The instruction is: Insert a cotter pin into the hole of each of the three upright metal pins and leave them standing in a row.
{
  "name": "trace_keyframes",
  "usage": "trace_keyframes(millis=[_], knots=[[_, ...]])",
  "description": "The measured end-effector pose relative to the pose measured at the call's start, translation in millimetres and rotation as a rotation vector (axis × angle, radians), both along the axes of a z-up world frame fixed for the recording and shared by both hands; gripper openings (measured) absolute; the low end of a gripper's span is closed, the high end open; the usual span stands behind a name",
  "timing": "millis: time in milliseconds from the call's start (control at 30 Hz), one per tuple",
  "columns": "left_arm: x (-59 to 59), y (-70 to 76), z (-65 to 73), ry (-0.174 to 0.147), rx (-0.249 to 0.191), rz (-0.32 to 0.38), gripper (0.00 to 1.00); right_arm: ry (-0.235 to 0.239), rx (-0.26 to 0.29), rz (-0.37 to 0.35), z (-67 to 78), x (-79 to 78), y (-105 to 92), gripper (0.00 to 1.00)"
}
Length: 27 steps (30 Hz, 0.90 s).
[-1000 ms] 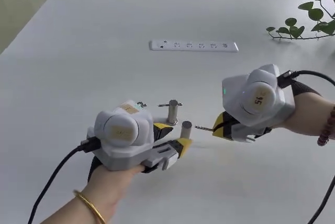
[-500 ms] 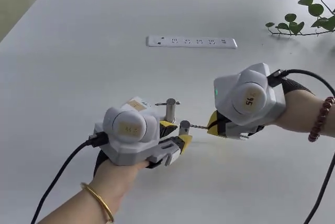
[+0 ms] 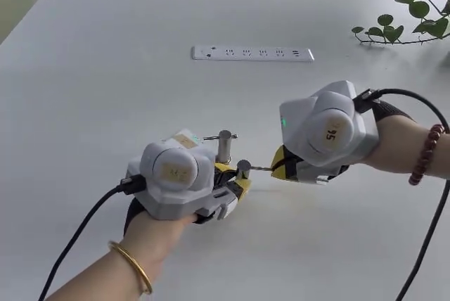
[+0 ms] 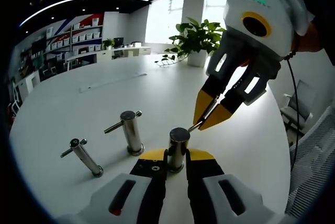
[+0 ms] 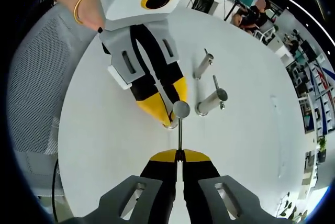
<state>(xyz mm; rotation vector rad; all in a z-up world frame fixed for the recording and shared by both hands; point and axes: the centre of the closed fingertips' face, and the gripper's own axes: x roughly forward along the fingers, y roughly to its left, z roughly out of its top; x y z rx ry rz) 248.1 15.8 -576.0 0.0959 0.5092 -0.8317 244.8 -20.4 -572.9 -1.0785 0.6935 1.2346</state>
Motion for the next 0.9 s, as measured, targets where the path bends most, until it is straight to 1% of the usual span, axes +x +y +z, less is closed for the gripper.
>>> trace_keyframes(millis=[133,267,467,667,800,900], knots=[[-0.1,-0.2,-0.4,0.0,0.0,-0.004,0.12,0.0,-0.001,0.004,0.1,0.2,0.2,0.0],[0.0,-0.7,-1.5,-0.01,0.004,-0.008,0.12,-0.021,-0.006,0.036,4.0,-0.2,3.9,0.0],[0.4,-0.7,-2.2,-0.008,0.005,-0.009,0.12,-0.023,0.009,0.052,6.0,-0.3,12.6,0.0],[1.0,-0.5,-3.8,-0.002,0.003,0.001,0.12,-0.005,0.031,0.042,7.1,-1.1,21.8,0.0],[1.2,-0.7,-4.0,-0.006,0.001,0.009,0.12,0.009,0.046,0.026,7.6,-1.2,25.0,0.0],[1.0,-0.5,-4.5,-0.007,-0.007,0.033,0.12,0.019,0.057,0.02,8.1,-1.5,27.4,0.0]])
